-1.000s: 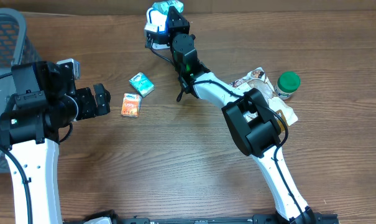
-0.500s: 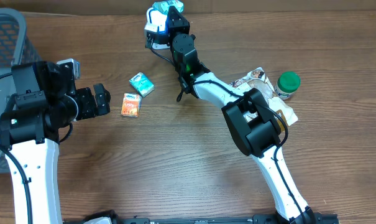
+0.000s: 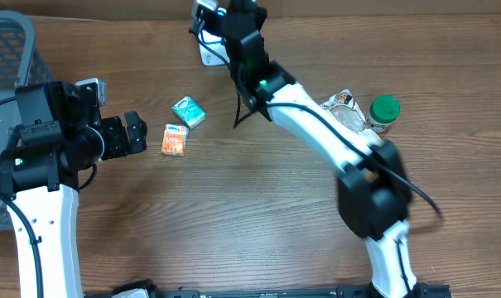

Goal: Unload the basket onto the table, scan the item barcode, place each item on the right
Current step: 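Hold the packet at the scanner, then carry it right, then lower the teal packet beside the jar and open the gripper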

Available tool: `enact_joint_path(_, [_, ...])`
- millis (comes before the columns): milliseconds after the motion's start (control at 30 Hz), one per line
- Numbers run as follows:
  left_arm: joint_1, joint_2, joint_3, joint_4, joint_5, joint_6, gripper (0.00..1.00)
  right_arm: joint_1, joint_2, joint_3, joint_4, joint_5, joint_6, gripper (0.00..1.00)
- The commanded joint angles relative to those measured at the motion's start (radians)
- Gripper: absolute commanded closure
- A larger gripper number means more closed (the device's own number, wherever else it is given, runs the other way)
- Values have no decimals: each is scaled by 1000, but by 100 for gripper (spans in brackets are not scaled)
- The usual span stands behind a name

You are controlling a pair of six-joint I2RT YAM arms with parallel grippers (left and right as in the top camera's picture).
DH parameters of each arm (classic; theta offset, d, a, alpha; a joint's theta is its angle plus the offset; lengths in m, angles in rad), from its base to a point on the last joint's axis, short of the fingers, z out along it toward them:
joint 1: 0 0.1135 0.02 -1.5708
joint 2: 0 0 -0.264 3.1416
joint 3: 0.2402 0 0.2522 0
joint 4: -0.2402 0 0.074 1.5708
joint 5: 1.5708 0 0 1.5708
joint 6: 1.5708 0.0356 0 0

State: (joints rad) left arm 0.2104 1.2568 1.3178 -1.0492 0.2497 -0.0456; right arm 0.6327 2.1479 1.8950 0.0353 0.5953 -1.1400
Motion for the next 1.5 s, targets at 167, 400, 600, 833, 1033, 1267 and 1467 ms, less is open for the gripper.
enact_joint_path(167, [5,0,13,2,-6,8,1,23,-420,18,-539,-151,838,96])
enact_joint_path(400, [5,0,13,2,-6,8,0,-108,-632,18,-1080,-362,1279,96])
enact_joint_path(600, [5,0,13,2,-6,8,0,-317,-648,-3,-1371,-433,1537,91])
enact_joint_path(833, [5,0,13,2,-6,8,0,-516,-646,-216,-1308,-579,1609,96])
enact_joint_path(1033, [5,0,13,2,-6,8,1,-607,-646,-486,-1124,-579,1683,96])
enact_joint_path(1267, [5,0,13,2,-6,8,0,-642,-646,-735,-913,-579,1694,83])
enact_joint_path(1467, [5,0,13,2,-6,8,0,-642,-646,-780,-904,-559,1693,64])
